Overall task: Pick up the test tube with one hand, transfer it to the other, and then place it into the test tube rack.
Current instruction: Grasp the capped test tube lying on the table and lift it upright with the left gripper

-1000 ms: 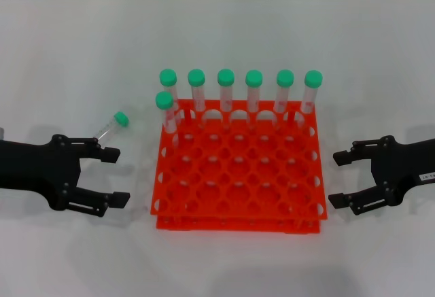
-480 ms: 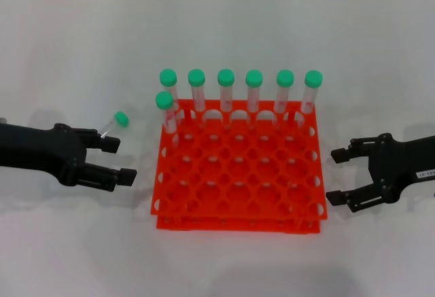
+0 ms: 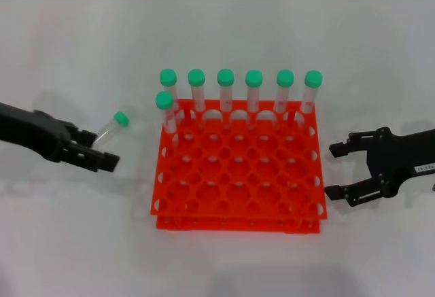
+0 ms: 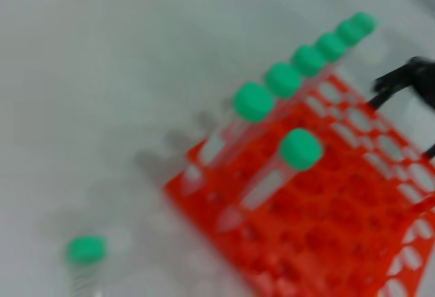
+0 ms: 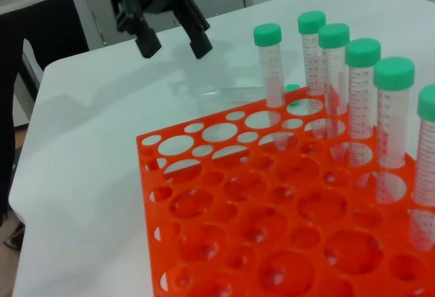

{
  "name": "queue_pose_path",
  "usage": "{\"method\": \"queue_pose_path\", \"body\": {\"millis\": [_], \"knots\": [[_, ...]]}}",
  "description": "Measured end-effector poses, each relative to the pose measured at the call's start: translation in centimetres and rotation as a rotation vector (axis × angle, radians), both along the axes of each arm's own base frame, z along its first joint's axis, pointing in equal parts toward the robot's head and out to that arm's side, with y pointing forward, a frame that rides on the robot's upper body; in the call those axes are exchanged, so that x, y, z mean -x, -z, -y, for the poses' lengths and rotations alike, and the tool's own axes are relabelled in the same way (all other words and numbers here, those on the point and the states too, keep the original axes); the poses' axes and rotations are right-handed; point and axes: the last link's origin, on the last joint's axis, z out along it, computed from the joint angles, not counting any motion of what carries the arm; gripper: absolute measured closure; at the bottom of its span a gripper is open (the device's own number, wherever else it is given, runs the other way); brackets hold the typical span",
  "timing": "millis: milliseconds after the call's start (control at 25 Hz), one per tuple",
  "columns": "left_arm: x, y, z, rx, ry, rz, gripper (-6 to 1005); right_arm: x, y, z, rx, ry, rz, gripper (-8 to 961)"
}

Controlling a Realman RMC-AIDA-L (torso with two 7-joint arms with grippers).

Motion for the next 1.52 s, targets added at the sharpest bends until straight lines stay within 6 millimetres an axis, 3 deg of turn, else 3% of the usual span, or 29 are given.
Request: {"method": "queue_pose_path", "body": {"millis": [320, 560, 960, 1520], "knots": [[-1.2, -1.8, -1.9, 0.007, -0.039, -0.244, 132, 0.1, 0.0, -0.3, -0.009, -0.003, 0.005, 84], [-1.2, -2.0, -2.8, -0.008, -0.072, -0.363, 135, 0.2, 0.0, -0.2, -0.004, -0.009, 0.001, 84], [-0.6, -1.4, -3.4, -0.044, -0.076, -0.439, 139, 1.2, 0.4, -0.2, 0.018, -0.036, -0.023, 84], [0.1, 1.7, -3.9, -0.042, -0.052, -0.498, 144, 1.5, 0.8, -0.4, 0.016, -0.037, -0.027, 83]]}}
